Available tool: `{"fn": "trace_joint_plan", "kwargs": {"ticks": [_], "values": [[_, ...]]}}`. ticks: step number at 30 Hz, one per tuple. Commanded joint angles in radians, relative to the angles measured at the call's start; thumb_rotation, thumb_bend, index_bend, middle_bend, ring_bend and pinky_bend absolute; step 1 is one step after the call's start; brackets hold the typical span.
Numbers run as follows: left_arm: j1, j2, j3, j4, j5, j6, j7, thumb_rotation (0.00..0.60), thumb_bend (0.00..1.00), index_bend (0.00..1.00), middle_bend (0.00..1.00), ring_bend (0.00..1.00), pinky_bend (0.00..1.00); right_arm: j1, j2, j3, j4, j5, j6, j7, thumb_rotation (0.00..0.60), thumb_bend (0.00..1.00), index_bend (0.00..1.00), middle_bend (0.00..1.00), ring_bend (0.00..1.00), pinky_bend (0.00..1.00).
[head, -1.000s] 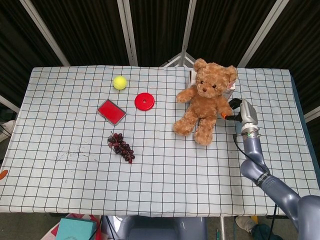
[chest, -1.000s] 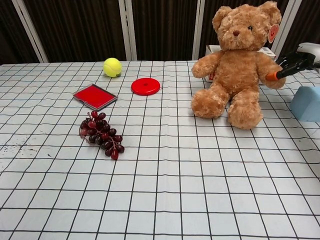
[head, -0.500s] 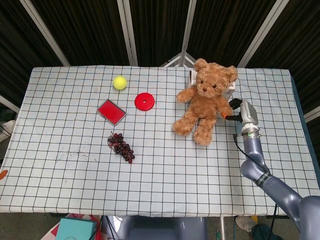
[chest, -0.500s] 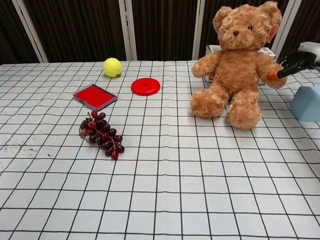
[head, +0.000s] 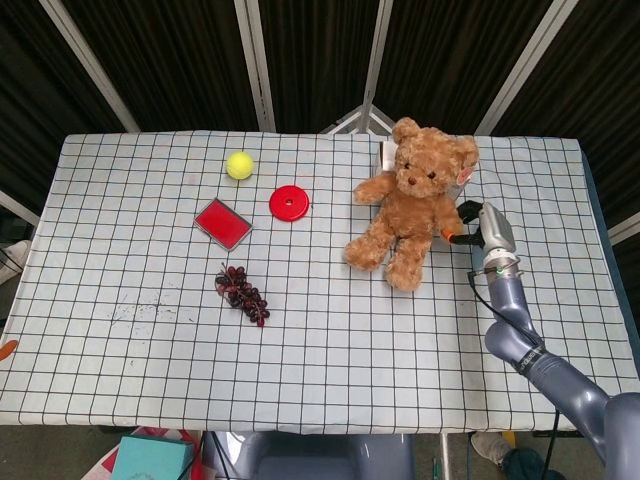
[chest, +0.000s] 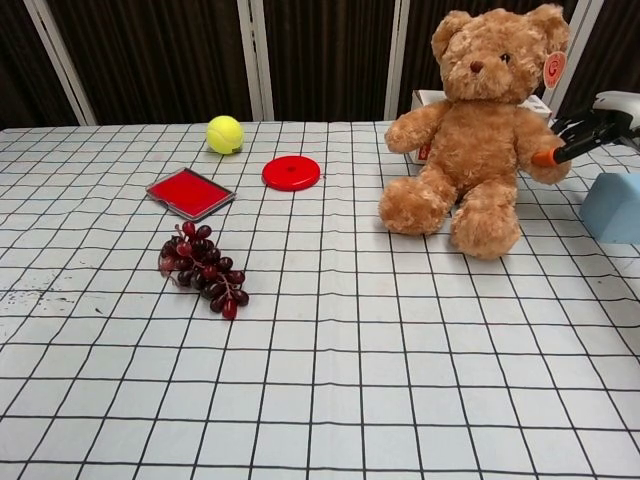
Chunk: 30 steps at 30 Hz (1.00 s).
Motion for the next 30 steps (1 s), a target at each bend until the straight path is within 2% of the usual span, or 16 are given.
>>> {"fn": "trace_joint_plan", "kwargs": {"ticks": [1,3,5,6,9,15,19,24,26,30], "values": [[0.001,0.001,0.000,-0.001,-0.003,0.000,-0.001,0.600,0.20,0.24,0.07,0.02,0.19,-0.003,0.008,-0.006,-0.010,-0.016,-0.015,0.015,0.600,0.28,0.27,0.39,0.29,0.02],[0.002,0.003,-0.001,-0.002,-0.005,0.000,-0.003,0.600,0.20,0.24,0.07,0.02,0.19,-0.006,0.022,-0.020,-0.019,-0.024,-0.049,0.016,0.600,0.23,0.12,0.27,0.19,0.00],[0.002,0.003,-0.001,-0.001,-0.004,0.001,-0.006,0.600,0.20,0.24,0.07,0.02,0.19,-0.008,0.035,-0.026,-0.028,-0.027,-0.065,0.018,0.600,0.18,0.03,0.16,0.10,0.00],[0.002,0.004,-0.001,-0.001,-0.004,0.000,-0.006,0.600,0.20,0.24,0.07,0.02,0.19,-0.010,0.041,-0.026,-0.035,-0.029,-0.065,0.024,0.600,0.16,0.00,0.10,0.05,0.00],[0.002,0.004,-0.001,0.000,-0.003,-0.001,-0.007,0.600,0.20,0.24,0.07,0.02,0.19,-0.017,0.051,-0.019,-0.052,-0.034,-0.050,0.039,0.600,0.14,0.00,0.03,0.00,0.00],[0.001,0.005,-0.001,0.002,-0.003,-0.003,-0.010,0.600,0.20,0.24,0.07,0.02,0.19,-0.062,0.110,-0.004,-0.136,-0.064,0.003,0.084,0.600,0.14,0.00,0.02,0.00,0.00],[0.000,0.006,0.000,0.001,0.000,-0.006,-0.014,0.600,0.20,0.24,0.07,0.02,0.19,-0.132,0.198,-0.014,-0.251,-0.103,0.068,0.097,0.600,0.14,0.00,0.02,0.00,0.00],[0.001,0.009,0.004,-0.001,0.012,-0.007,-0.024,0.600,0.20,0.24,0.07,0.02,0.19,-0.274,0.334,-0.077,-0.450,-0.172,0.219,0.063,0.600,0.14,0.00,0.02,0.00,0.00],[0.001,0.011,0.006,-0.002,0.018,-0.005,-0.028,0.600,0.20,0.24,0.07,0.02,0.19,-0.330,0.379,-0.111,-0.523,-0.204,0.284,0.038,0.600,0.14,0.00,0.04,0.04,0.00],[0.004,0.014,0.010,-0.004,0.031,-0.002,-0.037,0.600,0.20,0.24,0.07,0.02,0.19,-0.470,0.446,-0.182,-0.715,-0.288,0.517,-0.046,0.600,0.14,0.02,0.13,0.13,0.00]]}}
